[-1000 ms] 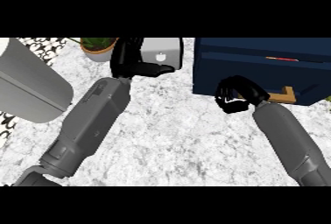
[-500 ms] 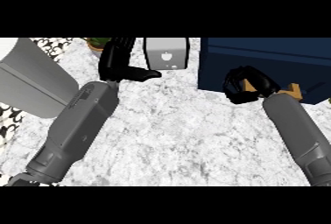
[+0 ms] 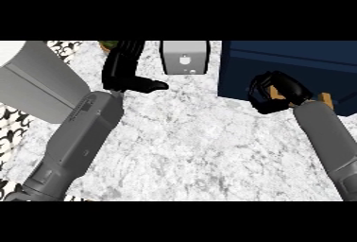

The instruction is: Pick up the cup, place it into the drawer and close the drawer

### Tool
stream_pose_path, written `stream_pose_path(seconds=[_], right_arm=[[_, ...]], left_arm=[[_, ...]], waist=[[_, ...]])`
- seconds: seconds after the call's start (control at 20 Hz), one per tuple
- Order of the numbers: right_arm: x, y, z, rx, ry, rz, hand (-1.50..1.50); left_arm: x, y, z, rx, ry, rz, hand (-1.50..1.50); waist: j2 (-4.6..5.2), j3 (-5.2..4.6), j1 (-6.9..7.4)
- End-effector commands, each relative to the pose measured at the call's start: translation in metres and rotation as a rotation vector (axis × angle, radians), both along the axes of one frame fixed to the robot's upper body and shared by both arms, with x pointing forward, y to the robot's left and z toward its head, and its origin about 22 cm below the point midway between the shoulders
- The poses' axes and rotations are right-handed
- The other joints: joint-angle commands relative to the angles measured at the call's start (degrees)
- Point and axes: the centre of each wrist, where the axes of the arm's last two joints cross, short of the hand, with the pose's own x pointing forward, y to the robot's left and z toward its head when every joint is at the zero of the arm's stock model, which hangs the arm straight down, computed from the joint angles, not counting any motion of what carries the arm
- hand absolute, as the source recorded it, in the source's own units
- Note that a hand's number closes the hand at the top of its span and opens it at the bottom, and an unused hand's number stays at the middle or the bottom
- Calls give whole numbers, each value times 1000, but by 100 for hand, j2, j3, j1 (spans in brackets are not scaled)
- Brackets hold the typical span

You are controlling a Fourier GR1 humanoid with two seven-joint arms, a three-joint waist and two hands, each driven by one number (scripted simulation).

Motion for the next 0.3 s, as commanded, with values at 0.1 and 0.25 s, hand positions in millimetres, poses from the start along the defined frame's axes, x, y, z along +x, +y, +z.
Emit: stream_pose_path(seconds=[0.1,0.25], right_arm=[[30,-31,88,-45,-202,-197,150],[29,-32,91,-47,-190,-173,150]], left_arm=[[-3,7,-4,-2,6,-12,-150],[-6,3,-8,-13,7,-30,-150]], waist=[[103,-79,252],[115,-84,289]])
